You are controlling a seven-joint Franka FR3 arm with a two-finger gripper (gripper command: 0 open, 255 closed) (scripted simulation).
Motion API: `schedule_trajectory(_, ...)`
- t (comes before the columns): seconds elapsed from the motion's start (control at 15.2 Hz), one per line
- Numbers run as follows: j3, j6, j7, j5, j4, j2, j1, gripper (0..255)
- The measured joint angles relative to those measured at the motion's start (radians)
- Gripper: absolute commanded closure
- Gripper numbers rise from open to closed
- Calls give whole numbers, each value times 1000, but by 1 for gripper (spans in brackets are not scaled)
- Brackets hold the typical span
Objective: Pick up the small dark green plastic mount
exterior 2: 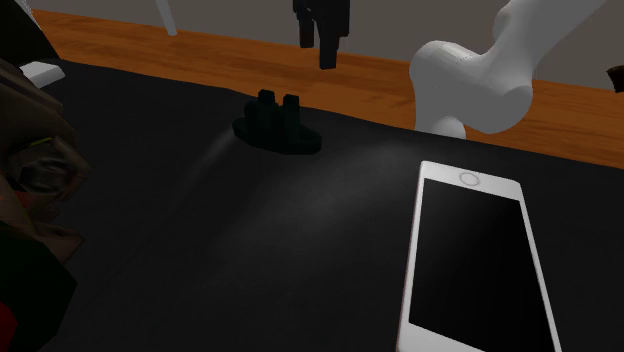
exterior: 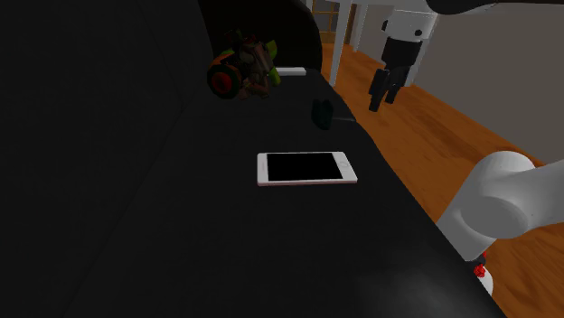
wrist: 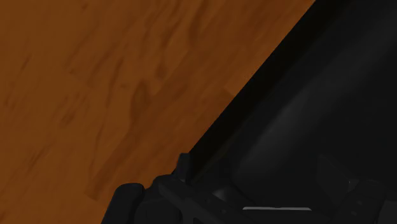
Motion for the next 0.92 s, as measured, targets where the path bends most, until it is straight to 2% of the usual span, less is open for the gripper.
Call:
schedule_trajectory(0.4,62,23,44,34,83,108,35,0)
schedule_trajectory(0.92,185,29,142,70,316,349,88,0)
